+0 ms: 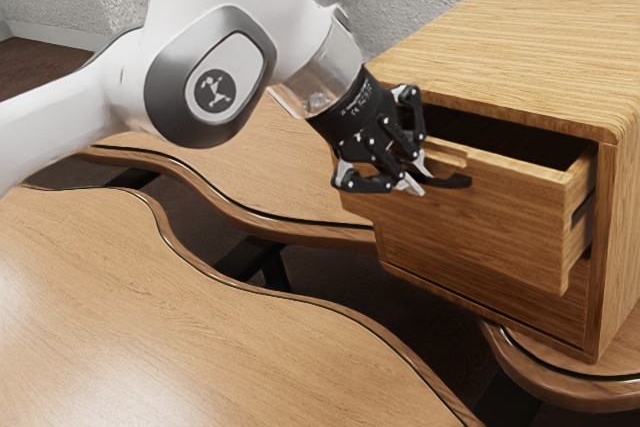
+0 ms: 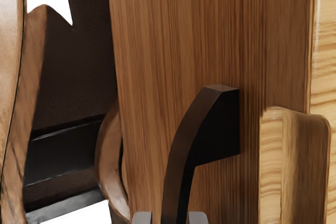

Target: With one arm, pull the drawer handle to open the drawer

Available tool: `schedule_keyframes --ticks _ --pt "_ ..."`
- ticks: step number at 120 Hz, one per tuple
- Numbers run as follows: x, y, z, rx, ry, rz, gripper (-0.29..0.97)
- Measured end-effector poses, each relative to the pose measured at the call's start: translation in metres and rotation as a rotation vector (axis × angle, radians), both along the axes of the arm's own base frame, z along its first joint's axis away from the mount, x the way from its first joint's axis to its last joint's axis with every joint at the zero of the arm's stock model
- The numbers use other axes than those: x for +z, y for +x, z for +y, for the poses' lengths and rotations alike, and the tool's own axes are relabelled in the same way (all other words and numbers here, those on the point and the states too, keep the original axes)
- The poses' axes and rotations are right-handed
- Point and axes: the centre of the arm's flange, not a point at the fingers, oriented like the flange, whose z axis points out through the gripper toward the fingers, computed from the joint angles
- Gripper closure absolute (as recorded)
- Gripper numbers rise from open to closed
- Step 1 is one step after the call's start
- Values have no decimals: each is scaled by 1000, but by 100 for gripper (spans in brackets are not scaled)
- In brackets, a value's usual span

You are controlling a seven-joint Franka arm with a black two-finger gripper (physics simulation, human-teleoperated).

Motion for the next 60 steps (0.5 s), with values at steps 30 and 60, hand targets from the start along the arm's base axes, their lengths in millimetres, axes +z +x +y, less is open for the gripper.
schedule_keyframes --ticks 30,60 --pt "5 -19 17 0 -20 2 71" --pt "6 -35 23 -8 -29 4 71"
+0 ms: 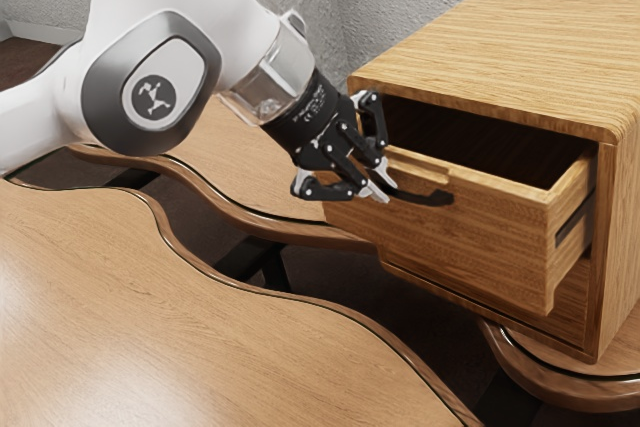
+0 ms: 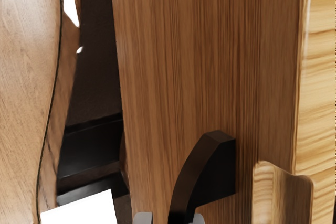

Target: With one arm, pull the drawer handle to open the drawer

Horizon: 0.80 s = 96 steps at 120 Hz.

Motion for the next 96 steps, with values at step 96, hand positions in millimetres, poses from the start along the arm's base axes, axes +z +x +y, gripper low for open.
schedule_keyframes --ticks 96 --pt "107 -146 67 166 64 -221 32"
